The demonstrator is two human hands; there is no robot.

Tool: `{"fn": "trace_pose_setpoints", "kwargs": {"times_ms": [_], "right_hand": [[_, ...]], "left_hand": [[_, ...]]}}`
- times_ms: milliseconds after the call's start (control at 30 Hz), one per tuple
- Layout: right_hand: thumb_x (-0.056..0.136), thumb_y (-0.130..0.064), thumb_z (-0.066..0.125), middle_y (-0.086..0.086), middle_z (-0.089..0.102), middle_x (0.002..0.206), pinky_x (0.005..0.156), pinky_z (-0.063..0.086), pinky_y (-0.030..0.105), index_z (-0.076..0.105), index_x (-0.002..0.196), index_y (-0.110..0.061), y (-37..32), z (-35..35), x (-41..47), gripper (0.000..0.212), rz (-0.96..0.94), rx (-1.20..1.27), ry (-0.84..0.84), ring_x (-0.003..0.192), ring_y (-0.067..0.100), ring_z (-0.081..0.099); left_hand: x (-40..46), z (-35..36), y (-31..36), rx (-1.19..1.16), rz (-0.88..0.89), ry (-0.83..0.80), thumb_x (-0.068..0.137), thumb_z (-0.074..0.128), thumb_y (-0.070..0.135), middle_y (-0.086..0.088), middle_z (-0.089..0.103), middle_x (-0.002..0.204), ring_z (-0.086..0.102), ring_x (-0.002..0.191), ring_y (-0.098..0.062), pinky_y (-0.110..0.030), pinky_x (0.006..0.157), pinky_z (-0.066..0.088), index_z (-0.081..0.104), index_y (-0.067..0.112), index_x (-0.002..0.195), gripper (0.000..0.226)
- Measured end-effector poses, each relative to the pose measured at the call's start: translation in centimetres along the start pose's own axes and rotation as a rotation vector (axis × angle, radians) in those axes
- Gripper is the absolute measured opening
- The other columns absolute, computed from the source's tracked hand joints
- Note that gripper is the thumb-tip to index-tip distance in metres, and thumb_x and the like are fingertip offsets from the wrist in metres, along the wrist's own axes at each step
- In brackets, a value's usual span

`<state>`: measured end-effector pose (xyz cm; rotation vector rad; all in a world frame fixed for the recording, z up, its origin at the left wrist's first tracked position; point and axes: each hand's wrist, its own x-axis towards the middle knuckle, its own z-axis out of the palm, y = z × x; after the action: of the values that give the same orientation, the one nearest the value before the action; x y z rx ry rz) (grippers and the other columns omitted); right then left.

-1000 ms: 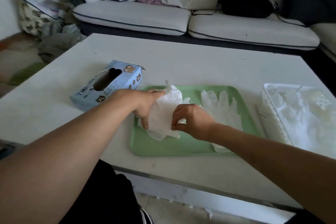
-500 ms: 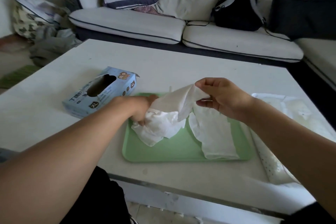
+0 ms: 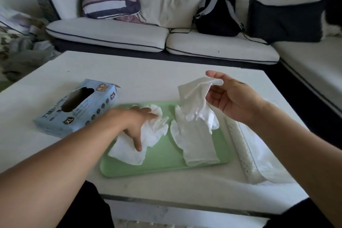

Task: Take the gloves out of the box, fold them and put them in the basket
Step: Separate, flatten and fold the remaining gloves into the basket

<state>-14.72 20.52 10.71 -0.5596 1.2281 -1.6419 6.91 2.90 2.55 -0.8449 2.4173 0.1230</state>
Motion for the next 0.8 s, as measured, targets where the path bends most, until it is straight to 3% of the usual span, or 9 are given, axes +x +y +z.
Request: {"fn": "trace_pose_setpoints", "kwargs": {"times_ms": [133, 200, 300, 367, 433, 533, 633, 733, 800], "right_hand": [[0.103, -0.004, 0.049, 0.008, 0.069, 0.079, 0.066, 0.06, 0.024, 0.063, 0.112, -0.009, -0.6, -0.7, -1.0, 0.018, 0.018, 0.118, 0.019, 0.067, 0.015, 0.069], [0.102, -0.004, 0.049, 0.01, 0.071, 0.08, 0.067, 0.061, 0.025, 0.063, 0.11, -0.006, -0.7, -1.3, -1.4, 0.016, 0.029, 0.158, 0.038, 0.068, 0.016, 0.071], [0.103, 0.0, 0.044, 0.014, 0.072, 0.077, 0.067, 0.062, 0.026, 0.059, 0.111, -0.003, -0.5, -1.8, -2.1, 0.017, 0.046, 0.186, 0.061, 0.067, 0.02, 0.073], [0.103, 0.001, 0.041, 0.017, 0.071, 0.073, 0.064, 0.062, 0.028, 0.055, 0.114, -0.002, 0.0, -1.9, -2.4, 0.018, 0.048, 0.209, 0.078, 0.066, 0.023, 0.073], [0.103, 0.001, 0.042, 0.017, 0.071, 0.071, 0.062, 0.061, 0.029, 0.054, 0.115, -0.002, 0.6, -1.7, -2.5, 0.017, 0.047, 0.22, 0.082, 0.067, 0.024, 0.074], [0.104, -0.003, 0.042, 0.019, 0.073, 0.085, 0.064, 0.06, 0.026, 0.056, 0.121, 0.001, 1.6, -1.5, -2.6, 0.022, 0.048, 0.191, 0.037, 0.074, 0.022, 0.075], [0.104, -0.005, 0.039, 0.016, 0.073, 0.1, 0.073, 0.061, 0.027, 0.063, 0.116, 0.002, 2.3, -0.9, -3.0, 0.027, 0.055, 0.059, -0.067, 0.083, 0.017, 0.074], [0.1, -0.007, 0.049, 0.015, 0.073, 0.108, 0.089, 0.058, 0.031, 0.068, 0.114, 0.003, 2.6, -0.5, -3.3, 0.025, 0.031, -0.187, -0.124, 0.096, 0.02, 0.072], [0.097, -0.008, 0.056, 0.015, 0.074, 0.107, 0.086, 0.059, 0.032, 0.068, 0.113, 0.005, 2.7, -0.4, -3.2, 0.024, 0.018, -0.247, -0.095, 0.095, 0.022, 0.073]], "left_hand": [[0.2, -0.3, 0.7, 0.025, -0.118, 0.073, 0.07, 0.083, 0.059, 0.003, 0.045, 0.147, 0.054, 0.126, -0.026, -0.036, 0.097, 0.05, 0.035, 0.033, 0.152, 0.099], [0.3, -0.8, 0.8, 0.028, -0.15, 0.075, 0.07, 0.08, 0.065, 0.0, 0.044, 0.148, 0.054, 0.127, -0.027, -0.037, 0.098, 0.05, 0.032, 0.028, 0.154, 0.103], [-0.4, -1.9, 1.2, -0.013, -0.134, 0.072, 0.065, 0.078, 0.074, 0.001, 0.022, 0.164, 0.034, 0.144, -0.029, -0.046, 0.113, 0.04, 0.016, 0.028, 0.16, 0.122], [-1.6, -3.6, 2.3, -0.223, -0.015, 0.21, 0.055, 0.073, 0.086, 0.006, 0.026, 0.162, 0.032, 0.146, -0.022, -0.042, 0.117, 0.036, 0.029, 0.028, 0.157, 0.125], [-3.6, -5.0, 4.4, -0.711, 0.24, 0.352, 0.049, 0.07, 0.09, 0.013, 0.054, 0.143, 0.052, 0.133, -0.01, -0.032, 0.11, 0.044, 0.057, 0.028, 0.137, 0.108], [-5.6, -5.6, 8.9, -1.232, 0.561, 0.343, 0.067, 0.086, 0.056, 0.008, 0.073, 0.12, 0.067, 0.114, -0.009, -0.018, 0.091, 0.052, 0.066, 0.023, 0.12, 0.066], [-4.9, -4.9, 11.4, -1.284, 0.613, 0.448, 0.066, 0.088, 0.038, 0.015, 0.071, 0.117, 0.068, 0.112, -0.007, -0.024, 0.094, 0.054, 0.06, 0.025, 0.126, 0.068], [-3.6, -4.4, 12.2, -1.345, 0.594, 0.542, 0.078, 0.086, 0.014, -0.004, 0.073, 0.114, 0.069, 0.106, -0.013, -0.03, 0.095, 0.056, 0.063, 0.015, 0.125, 0.052], [-3.1, -4.3, 12.5, -1.334, 0.57, 0.617, 0.087, 0.077, 0.003, -0.006, 0.074, 0.11, 0.07, 0.101, -0.012, -0.027, 0.093, 0.055, 0.068, 0.013, 0.12, 0.036]]}}
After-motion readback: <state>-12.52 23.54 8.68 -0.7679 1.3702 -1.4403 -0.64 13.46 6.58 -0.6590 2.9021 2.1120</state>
